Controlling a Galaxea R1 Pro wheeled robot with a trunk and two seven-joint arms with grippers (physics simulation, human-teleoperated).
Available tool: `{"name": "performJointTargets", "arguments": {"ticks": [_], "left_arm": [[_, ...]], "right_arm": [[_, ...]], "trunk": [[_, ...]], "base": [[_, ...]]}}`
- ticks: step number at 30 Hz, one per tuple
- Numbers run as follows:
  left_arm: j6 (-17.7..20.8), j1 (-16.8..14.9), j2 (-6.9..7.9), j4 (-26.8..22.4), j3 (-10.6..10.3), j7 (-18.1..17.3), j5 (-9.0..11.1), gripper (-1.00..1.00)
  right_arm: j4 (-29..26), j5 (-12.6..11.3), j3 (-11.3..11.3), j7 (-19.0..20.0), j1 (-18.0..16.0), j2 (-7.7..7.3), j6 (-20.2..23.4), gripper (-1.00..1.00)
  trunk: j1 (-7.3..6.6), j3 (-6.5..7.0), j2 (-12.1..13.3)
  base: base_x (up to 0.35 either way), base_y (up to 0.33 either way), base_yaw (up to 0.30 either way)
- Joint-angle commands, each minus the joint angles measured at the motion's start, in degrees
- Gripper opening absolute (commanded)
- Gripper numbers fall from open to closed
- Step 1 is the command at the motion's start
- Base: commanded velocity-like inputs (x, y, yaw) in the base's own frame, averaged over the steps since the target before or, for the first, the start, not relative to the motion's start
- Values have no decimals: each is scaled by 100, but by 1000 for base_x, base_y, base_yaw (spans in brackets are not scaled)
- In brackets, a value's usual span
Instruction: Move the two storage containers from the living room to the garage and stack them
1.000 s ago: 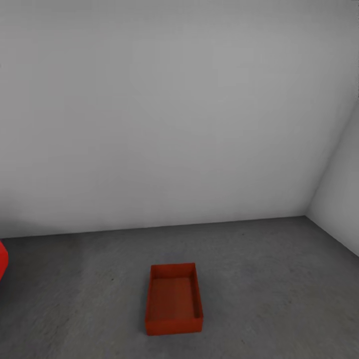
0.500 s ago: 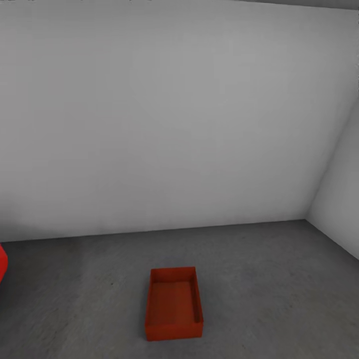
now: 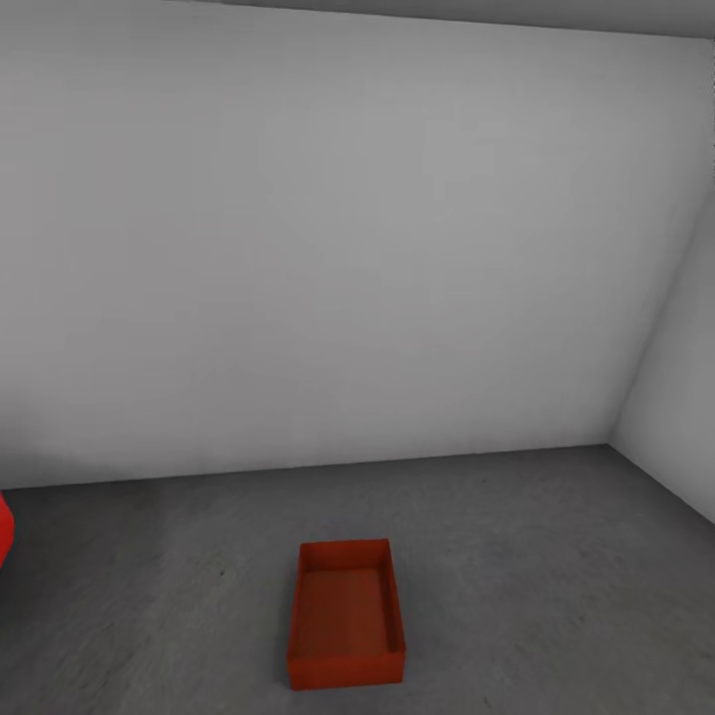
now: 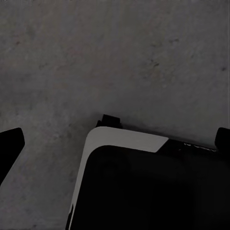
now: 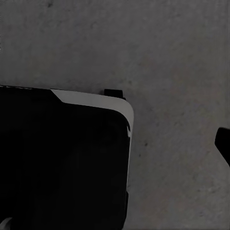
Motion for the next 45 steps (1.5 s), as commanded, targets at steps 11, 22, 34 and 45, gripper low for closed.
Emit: {"name": "performJointTargets", "arguments": {"ticks": [11,22,34,45], "left_arm": [[-18,-4,-1,4,14,5,15,100],[-18,-4,-1,4,14,5,12,100],[-10,-4,-1,5,14,5,18,100],[-9,-4,-3,5,14,5,14,100]], "right_arm": [[19,-48,49,-1,-8,2,-34,100],[19,-48,49,-1,-8,2,-34,100],[19,-48,49,-1,-8,2,-27,100],[19,-1,70,-1,-8,-3,14,100]], "trunk": [[1,94,-6],[1,195,-6],[1,269,-6],[1,272,-6]], "base": [[0,0,0],[0,0,0],[0,0,0],[0,0,0]]}}
